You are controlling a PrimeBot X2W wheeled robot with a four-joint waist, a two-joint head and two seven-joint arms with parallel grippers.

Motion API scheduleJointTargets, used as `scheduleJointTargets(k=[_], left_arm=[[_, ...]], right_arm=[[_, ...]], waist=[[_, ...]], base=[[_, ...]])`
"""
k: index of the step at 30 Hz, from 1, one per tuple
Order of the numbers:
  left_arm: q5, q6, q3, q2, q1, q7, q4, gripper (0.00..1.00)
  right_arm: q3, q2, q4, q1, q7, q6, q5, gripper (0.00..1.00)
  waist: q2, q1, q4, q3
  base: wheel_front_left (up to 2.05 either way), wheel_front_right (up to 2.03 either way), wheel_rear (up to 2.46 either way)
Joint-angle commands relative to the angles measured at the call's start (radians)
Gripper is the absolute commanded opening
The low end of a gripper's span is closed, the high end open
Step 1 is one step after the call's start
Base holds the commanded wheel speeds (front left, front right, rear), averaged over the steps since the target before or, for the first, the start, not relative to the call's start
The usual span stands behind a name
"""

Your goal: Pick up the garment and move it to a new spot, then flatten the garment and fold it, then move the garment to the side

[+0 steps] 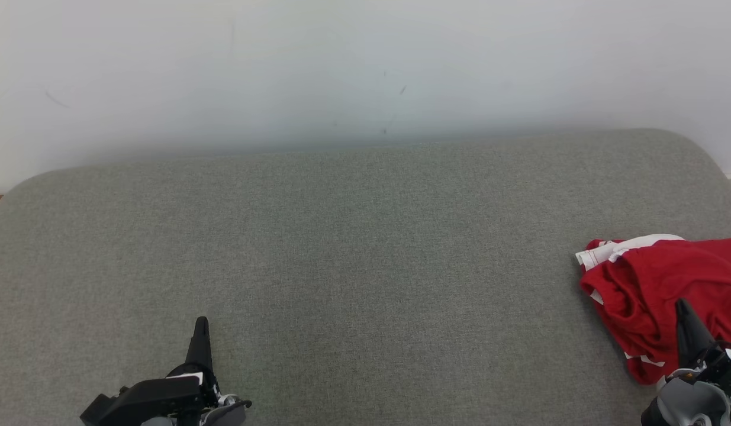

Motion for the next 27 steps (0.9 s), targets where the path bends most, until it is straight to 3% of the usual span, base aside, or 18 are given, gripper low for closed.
scheduleJointTargets(k=[1,27], left_arm=[[-0.008,-0.005,-0.001,0.000,-0.005,0.005,0.004,0.00],[-0.008,-0.005,-0.001,0.000,-0.005,0.005,0.004,0.00]], right_arm=[[0.000,0.003,0.002,-0.005,0.004,0.000,-0.003,0.00],[-0.003,0.005,0.002,-0.005,0.006,0.000,-0.006,0.00]], waist=[[-0.0001,0.0000,0.000,0.000],[-0.0001,0.0000,0.000,0.000]], base=[[0.00,0.00,0.00],[0.00,0.00,0.00]])
